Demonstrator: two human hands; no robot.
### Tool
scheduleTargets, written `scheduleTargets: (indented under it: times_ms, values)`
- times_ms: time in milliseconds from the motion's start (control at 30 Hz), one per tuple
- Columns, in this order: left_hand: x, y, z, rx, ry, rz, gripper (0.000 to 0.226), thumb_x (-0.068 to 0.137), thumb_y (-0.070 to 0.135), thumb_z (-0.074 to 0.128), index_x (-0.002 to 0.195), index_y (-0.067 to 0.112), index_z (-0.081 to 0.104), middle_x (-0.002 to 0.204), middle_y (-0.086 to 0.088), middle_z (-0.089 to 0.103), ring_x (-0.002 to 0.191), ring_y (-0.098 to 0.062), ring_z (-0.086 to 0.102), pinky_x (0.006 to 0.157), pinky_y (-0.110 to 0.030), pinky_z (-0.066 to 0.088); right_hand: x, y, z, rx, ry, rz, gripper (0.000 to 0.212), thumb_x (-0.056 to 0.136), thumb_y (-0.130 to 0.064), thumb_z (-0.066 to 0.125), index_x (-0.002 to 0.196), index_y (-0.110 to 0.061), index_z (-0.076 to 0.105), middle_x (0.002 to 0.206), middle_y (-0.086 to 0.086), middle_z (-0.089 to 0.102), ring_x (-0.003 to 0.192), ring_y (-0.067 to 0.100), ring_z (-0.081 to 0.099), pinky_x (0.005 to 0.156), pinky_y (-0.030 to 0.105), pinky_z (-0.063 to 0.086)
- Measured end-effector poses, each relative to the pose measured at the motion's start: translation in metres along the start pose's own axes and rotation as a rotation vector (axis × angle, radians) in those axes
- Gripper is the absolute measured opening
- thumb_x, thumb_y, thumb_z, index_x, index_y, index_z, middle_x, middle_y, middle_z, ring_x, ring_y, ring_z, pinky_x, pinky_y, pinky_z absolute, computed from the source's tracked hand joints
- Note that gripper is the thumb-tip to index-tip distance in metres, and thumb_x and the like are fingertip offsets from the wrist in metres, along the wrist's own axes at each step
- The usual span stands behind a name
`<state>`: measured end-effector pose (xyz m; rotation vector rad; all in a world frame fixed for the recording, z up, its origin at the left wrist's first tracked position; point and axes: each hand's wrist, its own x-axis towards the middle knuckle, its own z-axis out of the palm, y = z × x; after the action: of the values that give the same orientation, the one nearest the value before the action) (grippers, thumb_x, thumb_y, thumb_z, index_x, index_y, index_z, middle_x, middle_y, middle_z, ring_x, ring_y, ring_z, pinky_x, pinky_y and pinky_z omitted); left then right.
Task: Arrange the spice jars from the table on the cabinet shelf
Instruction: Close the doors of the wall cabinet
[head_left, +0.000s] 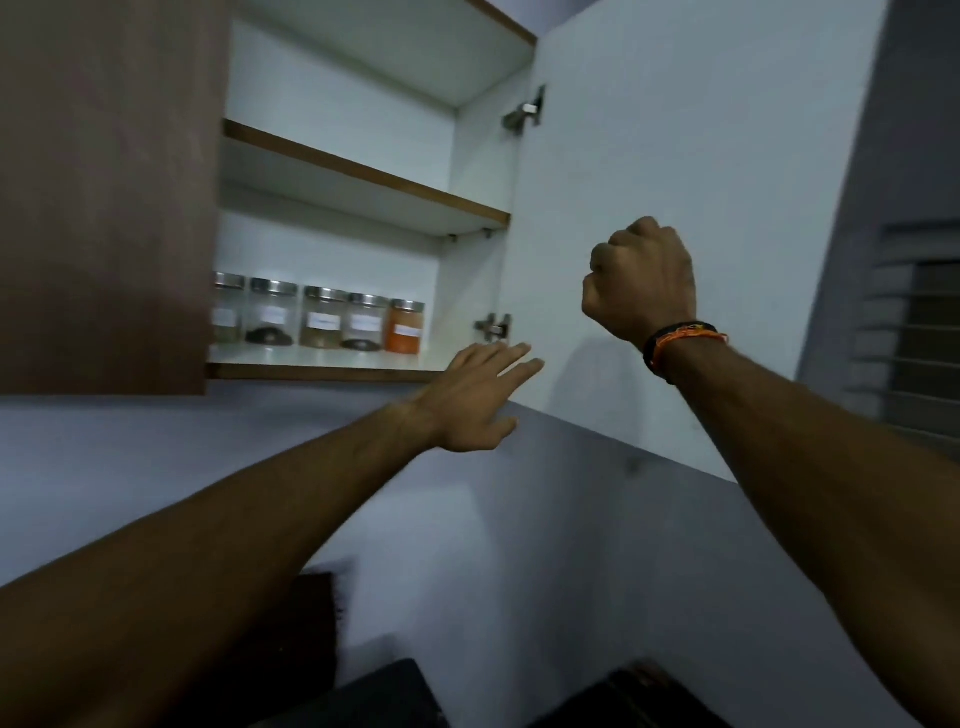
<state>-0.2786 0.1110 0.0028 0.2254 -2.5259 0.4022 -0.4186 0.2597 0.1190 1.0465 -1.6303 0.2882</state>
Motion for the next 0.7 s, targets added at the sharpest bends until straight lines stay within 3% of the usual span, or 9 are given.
scheduleTargets:
  times_ms: [67, 200, 367, 500, 567, 600, 633, 667, 700]
  values:
    - [0.023, 0.027, 0.006, -0.058, 0.015, 0.042, 0.079, 0.097, 0.039, 0.054, 0.161, 0.023, 0.010, 0.169, -0.004, 0.001, 0.155, -0.028, 0.002, 0.124, -0.044, 0.004, -0.011, 0.026, -0.007, -0.074, -0.014, 0.010, 0.027, 0.080, -0.013, 0.047, 0.080, 0.000, 0.071, 0.077, 0.012, 0.067, 0.096, 0.035, 0.054, 0.077, 0.044, 0.043]
    - [0.057, 0.080, 0.018, -0.189, 0.073, 0.103, 0.080, 0.099, 0.044, 0.052, 0.161, 0.027, 0.003, 0.169, -0.003, -0.007, 0.155, -0.028, -0.003, 0.124, -0.046, 0.003, -0.028, 0.072, -0.022, -0.196, -0.004, 0.046, 0.033, 0.083, -0.017, 0.050, 0.101, -0.004, 0.074, 0.120, 0.014, 0.068, 0.131, 0.035, 0.043, 0.099, 0.049, 0.037]
    - [0.086, 0.137, 0.022, -0.324, 0.149, 0.138, 0.091, 0.095, 0.059, 0.052, 0.159, 0.033, -0.007, 0.168, -0.006, -0.014, 0.155, -0.031, -0.004, 0.125, -0.051, 0.008, -0.043, 0.108, -0.036, -0.269, -0.001, 0.113, 0.046, 0.084, -0.019, 0.055, 0.127, -0.008, 0.061, 0.159, 0.018, 0.028, 0.150, 0.039, 0.013, 0.118, 0.060, 0.016]
    - [0.098, 0.175, 0.025, -0.358, 0.101, 0.181, 0.104, 0.087, 0.067, 0.057, 0.156, 0.038, -0.015, 0.165, -0.011, -0.022, 0.154, -0.034, -0.009, 0.124, -0.056, 0.008, -0.059, 0.119, -0.030, -0.231, -0.010, 0.206, 0.060, 0.082, -0.014, 0.051, 0.142, -0.014, 0.047, 0.166, 0.017, 0.001, 0.151, 0.042, -0.002, 0.121, 0.059, 0.013]
    - [0.104, 0.192, 0.027, -0.372, 0.107, 0.172, 0.106, 0.086, 0.067, 0.060, 0.156, 0.038, -0.014, 0.164, -0.012, -0.026, 0.153, -0.036, -0.011, 0.123, -0.058, 0.008, -0.068, 0.122, -0.023, -0.162, -0.048, 0.260, 0.067, 0.087, -0.012, 0.050, 0.152, -0.016, 0.034, 0.166, 0.017, -0.006, 0.151, 0.044, 0.002, 0.112, 0.054, 0.037]
    - [0.107, 0.199, 0.028, -0.381, 0.121, 0.151, 0.107, 0.085, 0.066, 0.061, 0.157, 0.037, -0.013, 0.164, -0.011, -0.027, 0.153, -0.037, -0.012, 0.123, -0.060, 0.009, -0.071, 0.122, -0.019, -0.109, -0.067, 0.277, 0.069, 0.089, -0.010, 0.050, 0.154, -0.017, 0.029, 0.166, 0.015, -0.008, 0.150, 0.043, 0.012, 0.097, 0.046, 0.051]
    - [0.110, 0.205, 0.029, -0.389, 0.136, 0.125, 0.107, 0.085, 0.064, 0.063, 0.158, 0.036, -0.010, 0.164, -0.011, -0.027, 0.153, -0.037, -0.013, 0.122, -0.062, 0.010, -0.073, 0.121, -0.016, -0.057, -0.071, 0.289, 0.070, 0.090, -0.007, 0.051, 0.155, -0.018, 0.027, 0.166, 0.014, -0.010, 0.144, 0.042, 0.029, 0.079, 0.037, 0.055]
    - [0.113, 0.211, 0.030, -0.391, 0.148, 0.097, 0.106, 0.085, 0.061, 0.065, 0.158, 0.035, -0.007, 0.164, -0.010, -0.026, 0.153, -0.037, -0.014, 0.121, -0.064, 0.011, -0.074, 0.121, -0.014, -0.016, -0.062, 0.304, 0.071, 0.090, -0.004, 0.053, 0.155, -0.018, 0.028, 0.166, 0.013, -0.010, 0.130, 0.039, 0.048, 0.066, 0.030, 0.050]
    - [0.114, 0.214, 0.032, -0.388, 0.159, 0.068, 0.105, 0.086, 0.058, 0.067, 0.158, 0.036, -0.005, 0.164, -0.010, -0.026, 0.153, -0.037, -0.016, 0.120, -0.065, 0.012, -0.074, 0.120, -0.013, 0.019, -0.047, 0.324, 0.071, 0.090, -0.002, 0.054, 0.154, -0.018, 0.029, 0.166, 0.013, -0.008, 0.109, 0.035, 0.060, 0.061, 0.027, 0.044]
